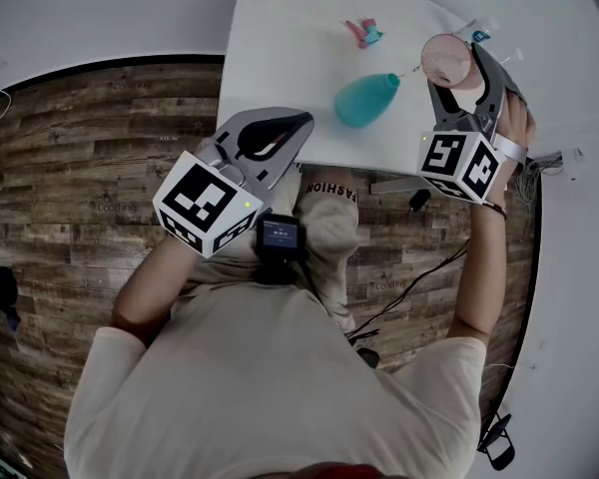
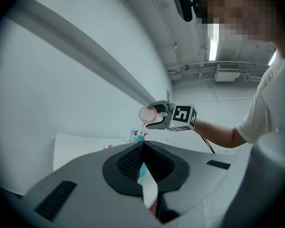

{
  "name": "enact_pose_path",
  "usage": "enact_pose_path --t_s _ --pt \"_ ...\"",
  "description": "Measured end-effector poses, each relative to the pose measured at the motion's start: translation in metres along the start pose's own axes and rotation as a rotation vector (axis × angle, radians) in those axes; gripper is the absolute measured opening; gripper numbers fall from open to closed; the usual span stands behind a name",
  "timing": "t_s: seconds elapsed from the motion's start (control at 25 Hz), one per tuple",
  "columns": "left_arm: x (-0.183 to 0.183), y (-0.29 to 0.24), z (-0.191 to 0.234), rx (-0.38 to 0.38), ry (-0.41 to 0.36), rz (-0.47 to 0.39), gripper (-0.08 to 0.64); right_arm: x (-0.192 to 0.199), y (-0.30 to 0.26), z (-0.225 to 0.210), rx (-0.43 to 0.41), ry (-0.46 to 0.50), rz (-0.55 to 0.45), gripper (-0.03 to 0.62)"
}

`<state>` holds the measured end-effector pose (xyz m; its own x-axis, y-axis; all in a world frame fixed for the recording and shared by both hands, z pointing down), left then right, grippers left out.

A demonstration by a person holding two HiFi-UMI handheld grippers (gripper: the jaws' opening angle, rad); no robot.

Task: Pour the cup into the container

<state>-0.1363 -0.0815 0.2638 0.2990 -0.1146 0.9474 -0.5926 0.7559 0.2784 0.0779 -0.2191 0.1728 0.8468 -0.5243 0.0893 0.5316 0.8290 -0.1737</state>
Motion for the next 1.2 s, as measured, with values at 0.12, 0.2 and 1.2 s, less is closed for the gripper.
enact_pose_path --t_s 0.12,0.2,1.2 --pt "0.0000 -0.0002 -0.0001 -0.001 0.002 0.000 0.011 0.0004 0.0002 -0.0008 0.003 0.003 0.000 0.380" --pt "0.0000 0.0002 0.0003 -0.002 0.003 -0.001 0.011 0.0000 0.0003 -0.0011 0.008 0.009 -0.001 0.380" --pt "0.0016 0.0049 0.0029 -0.011 0.008 0.003 0.011 -0.0027 -0.0020 0.0007 0.032 0.083 0.004 0.380"
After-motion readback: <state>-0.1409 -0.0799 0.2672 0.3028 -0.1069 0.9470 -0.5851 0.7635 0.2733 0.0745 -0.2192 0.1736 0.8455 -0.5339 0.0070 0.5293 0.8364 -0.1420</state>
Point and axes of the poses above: the fingertips, and each gripper's own axes: y backward along the fingers, z to its left, x out of its underside, the point moved 9 cm from there along y, backward along the fingers, and after that the axes turned 14 degrees about -z, right-handed, at the moved point
